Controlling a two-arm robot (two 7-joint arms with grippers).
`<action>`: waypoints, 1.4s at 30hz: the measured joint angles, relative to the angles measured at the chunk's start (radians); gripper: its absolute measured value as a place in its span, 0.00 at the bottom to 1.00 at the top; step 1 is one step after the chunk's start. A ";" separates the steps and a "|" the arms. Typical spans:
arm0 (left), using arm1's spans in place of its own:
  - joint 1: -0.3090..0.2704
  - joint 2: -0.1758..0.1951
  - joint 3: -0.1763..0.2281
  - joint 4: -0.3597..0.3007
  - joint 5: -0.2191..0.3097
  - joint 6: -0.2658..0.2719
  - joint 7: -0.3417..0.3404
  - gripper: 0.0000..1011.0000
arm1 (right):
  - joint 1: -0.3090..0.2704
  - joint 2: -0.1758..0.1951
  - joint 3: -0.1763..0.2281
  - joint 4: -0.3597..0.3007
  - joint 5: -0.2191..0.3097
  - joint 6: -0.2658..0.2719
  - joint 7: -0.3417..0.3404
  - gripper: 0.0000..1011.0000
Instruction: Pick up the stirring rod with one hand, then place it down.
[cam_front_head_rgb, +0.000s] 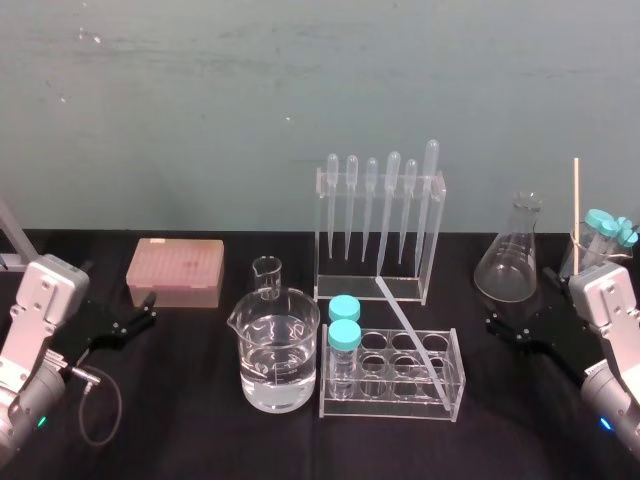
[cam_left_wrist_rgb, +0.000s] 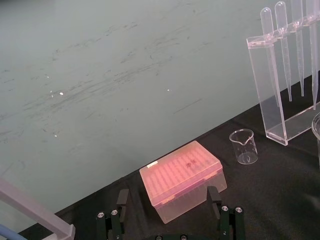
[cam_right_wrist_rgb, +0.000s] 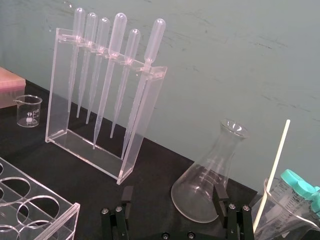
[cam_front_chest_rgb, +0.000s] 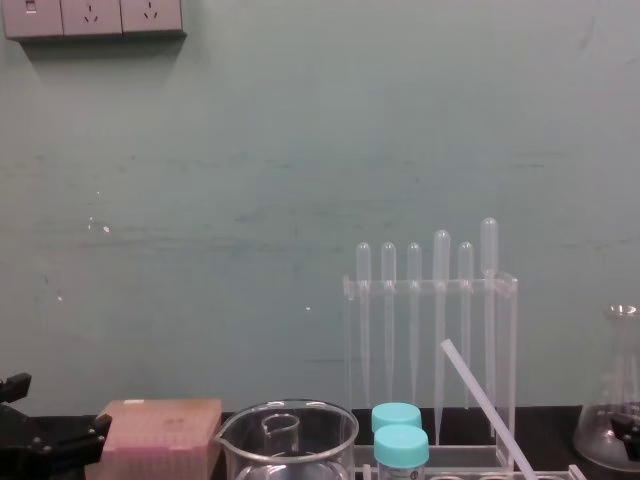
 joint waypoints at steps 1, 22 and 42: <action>0.000 0.000 0.000 0.000 0.000 0.000 0.000 0.99 | 0.000 0.000 0.000 0.000 0.000 0.000 0.000 0.99; 0.000 0.000 0.000 0.000 0.000 0.000 0.000 0.99 | 0.000 0.000 0.000 0.000 0.000 0.000 0.000 0.99; 0.000 0.000 0.000 0.000 0.000 0.000 0.000 0.99 | -0.056 0.016 0.047 -0.119 0.012 -0.165 0.106 0.99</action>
